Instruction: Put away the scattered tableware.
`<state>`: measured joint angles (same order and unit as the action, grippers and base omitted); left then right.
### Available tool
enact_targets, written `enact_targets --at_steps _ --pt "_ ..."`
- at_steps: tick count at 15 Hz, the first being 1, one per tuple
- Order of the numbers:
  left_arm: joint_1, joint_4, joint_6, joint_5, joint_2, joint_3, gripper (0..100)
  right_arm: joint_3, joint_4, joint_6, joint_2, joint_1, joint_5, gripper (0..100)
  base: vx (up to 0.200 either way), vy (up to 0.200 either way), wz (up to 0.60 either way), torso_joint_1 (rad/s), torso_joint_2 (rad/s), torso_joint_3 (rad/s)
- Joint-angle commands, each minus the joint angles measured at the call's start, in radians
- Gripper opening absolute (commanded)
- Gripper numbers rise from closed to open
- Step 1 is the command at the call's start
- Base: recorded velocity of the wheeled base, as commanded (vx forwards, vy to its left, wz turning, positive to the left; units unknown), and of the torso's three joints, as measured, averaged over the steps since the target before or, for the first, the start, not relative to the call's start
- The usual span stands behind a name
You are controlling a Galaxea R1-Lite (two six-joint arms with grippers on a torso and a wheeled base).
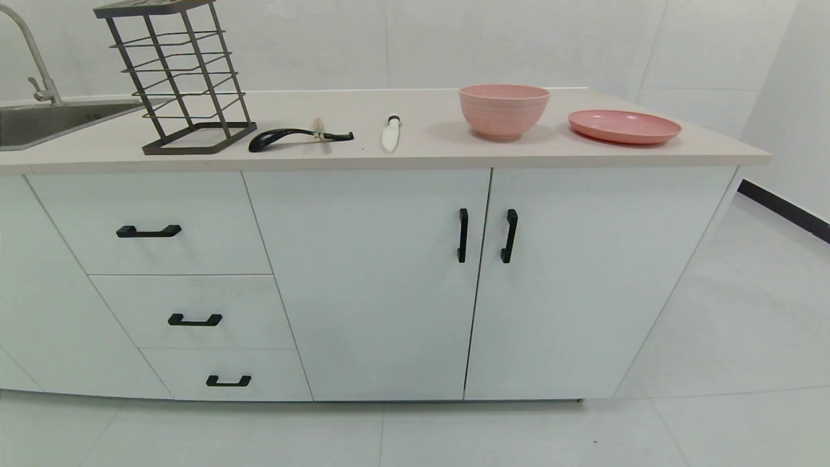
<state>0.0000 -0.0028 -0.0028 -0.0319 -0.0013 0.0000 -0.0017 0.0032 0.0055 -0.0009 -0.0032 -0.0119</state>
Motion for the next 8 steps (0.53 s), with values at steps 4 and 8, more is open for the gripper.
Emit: enact_targets --at_steps 4,8 --pt "0.000 0.000 0.018 0.003 0.001 0.000 100 0.000 0.000 0.001 0.001 0.000 0.003 0 0.000 0.000 0.00 0.000 0.00 0.000" --pt "0.000 0.000 0.026 0.001 0.001 0.000 100 0.002 -0.063 0.034 0.001 0.000 -0.003 0 0.000 0.000 0.00 0.000 0.00 0.000"
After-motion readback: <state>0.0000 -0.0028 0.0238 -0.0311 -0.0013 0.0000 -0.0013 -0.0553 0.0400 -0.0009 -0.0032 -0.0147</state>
